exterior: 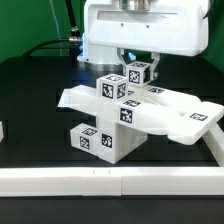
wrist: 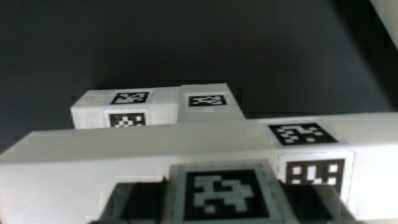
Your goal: Assemble chair
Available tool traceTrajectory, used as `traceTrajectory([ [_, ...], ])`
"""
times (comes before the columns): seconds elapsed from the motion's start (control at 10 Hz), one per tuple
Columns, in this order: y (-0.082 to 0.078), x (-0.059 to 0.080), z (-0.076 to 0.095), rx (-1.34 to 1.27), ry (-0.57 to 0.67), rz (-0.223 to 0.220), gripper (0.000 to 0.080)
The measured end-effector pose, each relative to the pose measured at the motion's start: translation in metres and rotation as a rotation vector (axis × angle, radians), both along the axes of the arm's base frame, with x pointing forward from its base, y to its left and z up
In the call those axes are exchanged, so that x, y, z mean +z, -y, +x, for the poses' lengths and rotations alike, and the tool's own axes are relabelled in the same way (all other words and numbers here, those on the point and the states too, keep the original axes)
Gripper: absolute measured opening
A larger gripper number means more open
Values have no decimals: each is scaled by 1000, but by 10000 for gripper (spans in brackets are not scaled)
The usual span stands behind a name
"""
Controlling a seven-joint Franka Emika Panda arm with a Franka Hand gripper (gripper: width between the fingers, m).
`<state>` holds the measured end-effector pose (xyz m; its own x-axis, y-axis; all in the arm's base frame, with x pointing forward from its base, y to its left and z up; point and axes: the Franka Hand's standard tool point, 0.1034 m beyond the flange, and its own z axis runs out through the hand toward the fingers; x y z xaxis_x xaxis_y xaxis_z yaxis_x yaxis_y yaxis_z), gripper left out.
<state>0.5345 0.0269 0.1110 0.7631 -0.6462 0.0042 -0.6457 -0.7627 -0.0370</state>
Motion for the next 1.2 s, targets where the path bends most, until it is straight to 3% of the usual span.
traceTrajectory([
  [0.2,0,0,0,42,1,-1,557],
  [0.3,0,0,0,58,1,-2,557],
  [0.4,0,0,0,132,2,-8,630],
  [1.2,2,0,1,861,7,-49,648],
])
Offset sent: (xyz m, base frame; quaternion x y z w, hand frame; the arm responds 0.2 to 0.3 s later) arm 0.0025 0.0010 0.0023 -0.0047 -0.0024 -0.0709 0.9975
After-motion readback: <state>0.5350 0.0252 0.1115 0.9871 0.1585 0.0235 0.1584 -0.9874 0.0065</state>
